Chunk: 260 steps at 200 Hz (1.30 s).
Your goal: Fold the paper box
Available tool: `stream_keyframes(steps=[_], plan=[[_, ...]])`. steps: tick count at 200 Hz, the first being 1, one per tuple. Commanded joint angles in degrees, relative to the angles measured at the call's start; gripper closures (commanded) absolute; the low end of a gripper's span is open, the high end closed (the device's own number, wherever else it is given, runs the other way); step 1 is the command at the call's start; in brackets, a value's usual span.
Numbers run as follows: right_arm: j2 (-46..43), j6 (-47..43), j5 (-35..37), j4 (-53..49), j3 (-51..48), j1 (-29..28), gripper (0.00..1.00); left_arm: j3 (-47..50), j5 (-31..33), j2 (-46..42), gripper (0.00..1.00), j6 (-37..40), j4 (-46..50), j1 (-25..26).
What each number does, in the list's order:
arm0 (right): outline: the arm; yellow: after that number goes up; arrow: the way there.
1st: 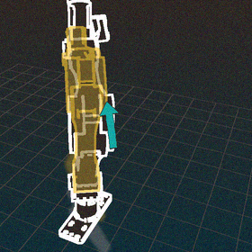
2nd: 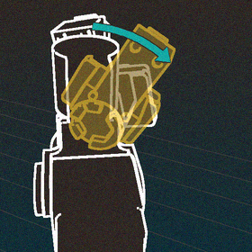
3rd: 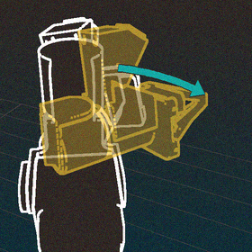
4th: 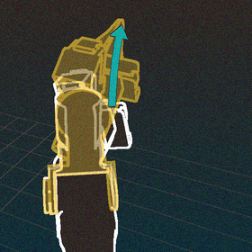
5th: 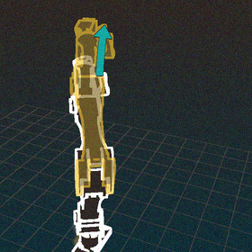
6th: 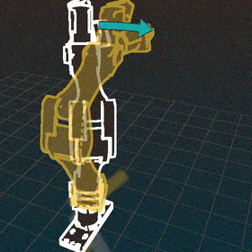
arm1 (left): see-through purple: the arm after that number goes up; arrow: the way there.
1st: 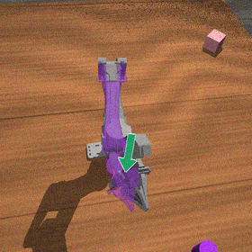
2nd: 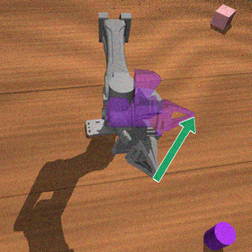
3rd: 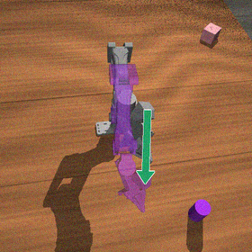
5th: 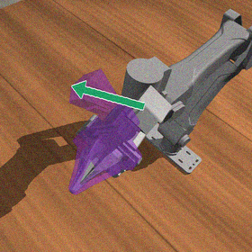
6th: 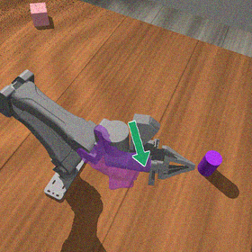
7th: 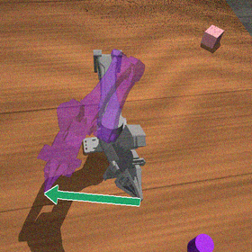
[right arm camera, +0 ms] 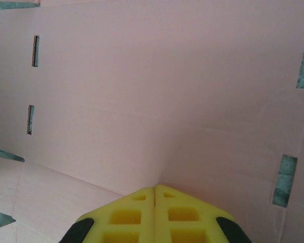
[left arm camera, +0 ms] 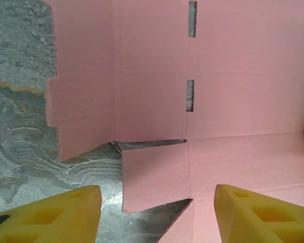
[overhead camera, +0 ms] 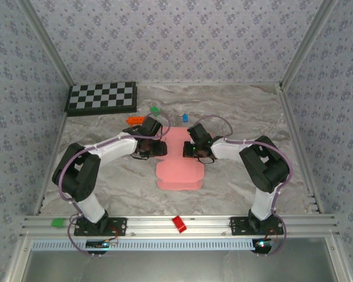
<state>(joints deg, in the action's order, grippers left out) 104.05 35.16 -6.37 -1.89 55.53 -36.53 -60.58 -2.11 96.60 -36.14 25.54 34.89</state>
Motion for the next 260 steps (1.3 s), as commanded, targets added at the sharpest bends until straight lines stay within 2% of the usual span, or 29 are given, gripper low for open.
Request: stream_keyframes(steps=[1, 85, 124, 156, 222, 260], plan=[[2.82, 0.44, 1.45, -4.43, -1.85, -0.52, 0.94, -0.27, -1.63, 2.06, 0.4, -2.03, 1.18, 0.03], [2.92, 0.44, 1.61, -4.74, -1.8, -0.7, 0.94, -0.81, -4.79, 3.6, 0.42, -1.77, -3.25, 0.09], [3.24, 0.44, 1.58, -5.0, -1.67, -0.69, 0.94, -0.94, -5.6, 1.75, 0.52, 1.64, -5.01, 0.13], [3.7, 0.44, 1.45, -5.02, -1.56, -0.73, 0.94, -0.87, -7.35, 1.61, 0.56, 2.31, -6.26, 0.09], [4.17, 0.44, 1.33, -4.79, -1.72, -0.82, 0.95, -1.18, -7.2, 1.09, 0.57, 4.7, -7.42, 1.4], [4.14, 0.44, 1.45, -4.74, -1.89, -0.91, 0.95, -2.66, -11.12, 3.89, 0.58, 5.47, -7.91, 2.2]])
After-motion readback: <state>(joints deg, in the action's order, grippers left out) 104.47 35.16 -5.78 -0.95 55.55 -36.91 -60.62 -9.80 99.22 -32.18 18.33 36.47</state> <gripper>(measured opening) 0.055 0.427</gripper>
